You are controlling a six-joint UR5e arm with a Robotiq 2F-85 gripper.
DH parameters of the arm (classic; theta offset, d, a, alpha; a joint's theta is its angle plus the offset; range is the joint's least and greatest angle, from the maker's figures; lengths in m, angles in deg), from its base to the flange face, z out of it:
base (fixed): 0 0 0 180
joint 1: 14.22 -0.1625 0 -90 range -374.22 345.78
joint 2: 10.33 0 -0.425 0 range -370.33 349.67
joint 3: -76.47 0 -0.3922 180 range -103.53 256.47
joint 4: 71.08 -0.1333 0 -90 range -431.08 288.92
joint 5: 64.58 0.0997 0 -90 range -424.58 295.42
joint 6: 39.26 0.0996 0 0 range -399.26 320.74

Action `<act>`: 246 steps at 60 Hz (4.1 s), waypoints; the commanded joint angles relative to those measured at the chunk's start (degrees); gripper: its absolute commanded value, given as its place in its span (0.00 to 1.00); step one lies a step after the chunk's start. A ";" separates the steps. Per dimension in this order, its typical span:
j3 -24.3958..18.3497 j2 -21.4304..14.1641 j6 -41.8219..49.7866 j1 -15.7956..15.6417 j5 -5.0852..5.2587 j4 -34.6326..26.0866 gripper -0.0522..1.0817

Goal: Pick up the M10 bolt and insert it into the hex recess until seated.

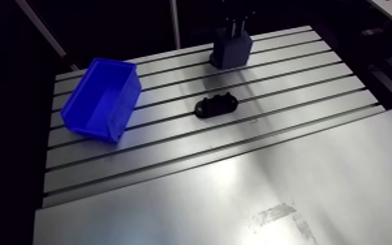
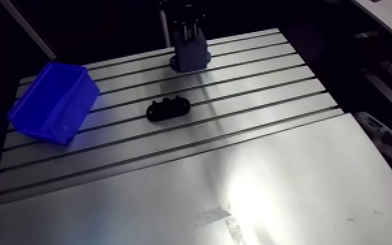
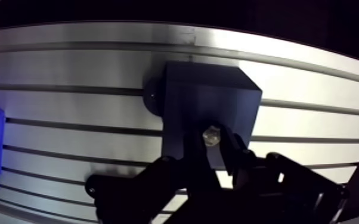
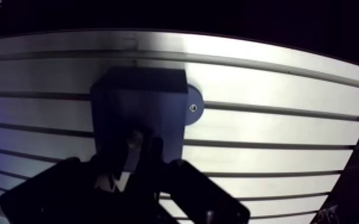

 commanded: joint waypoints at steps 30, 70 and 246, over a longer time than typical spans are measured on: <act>0.24 -0.09 -3.87 -0.20 -0.09 -0.31 0.68; -0.10 -0.18 -8.51 -0.29 -0.09 -0.40 0.69; -2.22 -4.59 -1.96 -0.45 0.00 -5.40 0.05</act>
